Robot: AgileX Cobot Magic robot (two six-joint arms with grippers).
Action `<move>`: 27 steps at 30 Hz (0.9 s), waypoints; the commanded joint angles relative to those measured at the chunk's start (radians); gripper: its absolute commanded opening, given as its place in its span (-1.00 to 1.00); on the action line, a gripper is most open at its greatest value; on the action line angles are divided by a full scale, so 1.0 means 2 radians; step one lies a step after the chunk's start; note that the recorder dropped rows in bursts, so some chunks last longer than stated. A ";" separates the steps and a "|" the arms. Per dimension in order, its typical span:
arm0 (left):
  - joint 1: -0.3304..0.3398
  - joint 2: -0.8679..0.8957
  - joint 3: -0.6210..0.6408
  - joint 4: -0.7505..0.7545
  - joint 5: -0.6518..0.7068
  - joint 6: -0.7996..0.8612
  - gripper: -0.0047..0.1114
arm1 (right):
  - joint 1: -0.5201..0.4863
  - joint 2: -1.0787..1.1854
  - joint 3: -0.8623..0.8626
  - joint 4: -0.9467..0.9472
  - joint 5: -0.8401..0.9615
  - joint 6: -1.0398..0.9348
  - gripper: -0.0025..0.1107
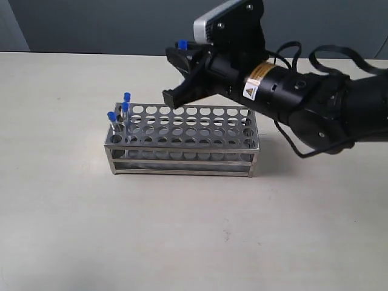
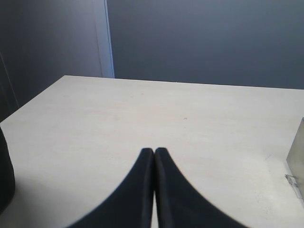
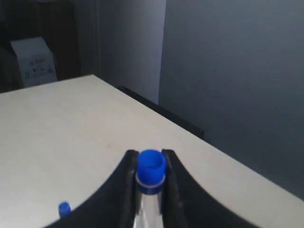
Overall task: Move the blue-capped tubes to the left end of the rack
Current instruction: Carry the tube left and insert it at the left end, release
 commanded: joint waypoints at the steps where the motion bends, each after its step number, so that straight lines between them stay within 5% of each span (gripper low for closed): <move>1: -0.005 -0.002 0.002 -0.001 0.001 -0.001 -0.91 | -0.002 0.020 -0.043 -0.090 0.008 0.094 -0.96; 16: -0.005 -0.002 0.002 -0.001 0.001 -0.001 -0.91 | 0.066 0.137 -0.116 -0.141 -0.020 0.153 -0.96; 27: -0.005 -0.002 0.002 -0.001 0.001 -0.001 -0.91 | 0.070 0.171 -0.153 -0.146 0.010 0.153 -0.96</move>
